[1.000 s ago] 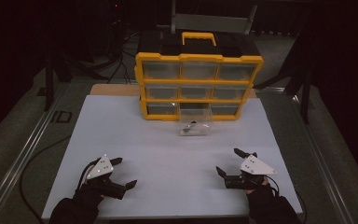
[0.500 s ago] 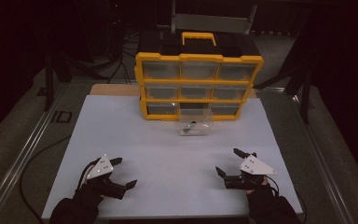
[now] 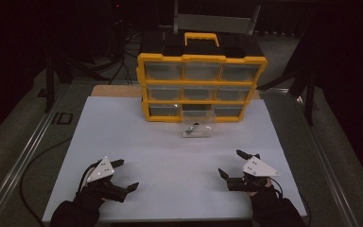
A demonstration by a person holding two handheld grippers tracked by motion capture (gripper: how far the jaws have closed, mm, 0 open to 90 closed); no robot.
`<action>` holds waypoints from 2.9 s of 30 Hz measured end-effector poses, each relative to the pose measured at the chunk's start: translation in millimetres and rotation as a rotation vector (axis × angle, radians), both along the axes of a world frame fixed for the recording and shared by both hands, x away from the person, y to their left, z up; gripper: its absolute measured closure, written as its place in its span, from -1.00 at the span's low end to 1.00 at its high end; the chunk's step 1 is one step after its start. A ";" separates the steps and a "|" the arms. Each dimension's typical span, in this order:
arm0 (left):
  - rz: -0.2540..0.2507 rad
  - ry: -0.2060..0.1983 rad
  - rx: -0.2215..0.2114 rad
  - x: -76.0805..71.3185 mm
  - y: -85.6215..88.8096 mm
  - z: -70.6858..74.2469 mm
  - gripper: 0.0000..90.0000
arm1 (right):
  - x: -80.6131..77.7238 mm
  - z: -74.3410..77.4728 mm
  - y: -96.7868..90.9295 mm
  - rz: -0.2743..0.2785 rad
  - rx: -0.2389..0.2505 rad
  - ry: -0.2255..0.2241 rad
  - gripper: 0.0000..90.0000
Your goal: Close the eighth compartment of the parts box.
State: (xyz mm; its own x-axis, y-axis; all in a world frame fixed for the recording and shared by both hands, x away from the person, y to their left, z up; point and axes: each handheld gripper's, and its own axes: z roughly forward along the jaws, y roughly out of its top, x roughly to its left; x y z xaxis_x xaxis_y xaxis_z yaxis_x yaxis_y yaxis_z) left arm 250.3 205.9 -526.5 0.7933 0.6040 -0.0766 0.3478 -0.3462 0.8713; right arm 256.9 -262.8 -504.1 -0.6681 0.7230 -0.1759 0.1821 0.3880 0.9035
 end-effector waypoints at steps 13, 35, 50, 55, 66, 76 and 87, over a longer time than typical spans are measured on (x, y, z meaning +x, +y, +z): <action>-0.007 -0.002 -0.007 -0.1 0.2 0.2 -1.00 | 10.0 21.3 6.7 -0.067 -0.026 0.013 -0.82; -0.007 -0.008 -0.017 -0.9 0.5 1.5 -1.00 | 33.9 24.2 28.5 -0.085 -0.046 0.077 -0.82; -0.008 -0.007 -0.029 -0.6 1.0 1.3 -1.00 | 48.9 0.6 51.8 -0.082 -0.061 0.153 -0.82; -0.010 -0.009 -0.029 -0.7 1.4 1.6 -1.00 | 55.2 -10.4 58.4 -0.089 -0.067 0.204 -0.82; -0.005 -0.005 -0.039 -0.5 2.3 1.6 -1.00 | 70.7 -25.5 71.6 -0.133 -0.092 0.264 -0.82; -0.004 -0.008 -0.039 -0.5 3.0 1.9 -1.00 | 79.6 -29.2 80.8 -0.146 -0.099 0.280 -0.70; -0.005 -0.006 -0.038 -0.5 2.7 1.7 -1.00 | 90.1 -28.1 86.2 -0.165 -0.107 0.294 -0.39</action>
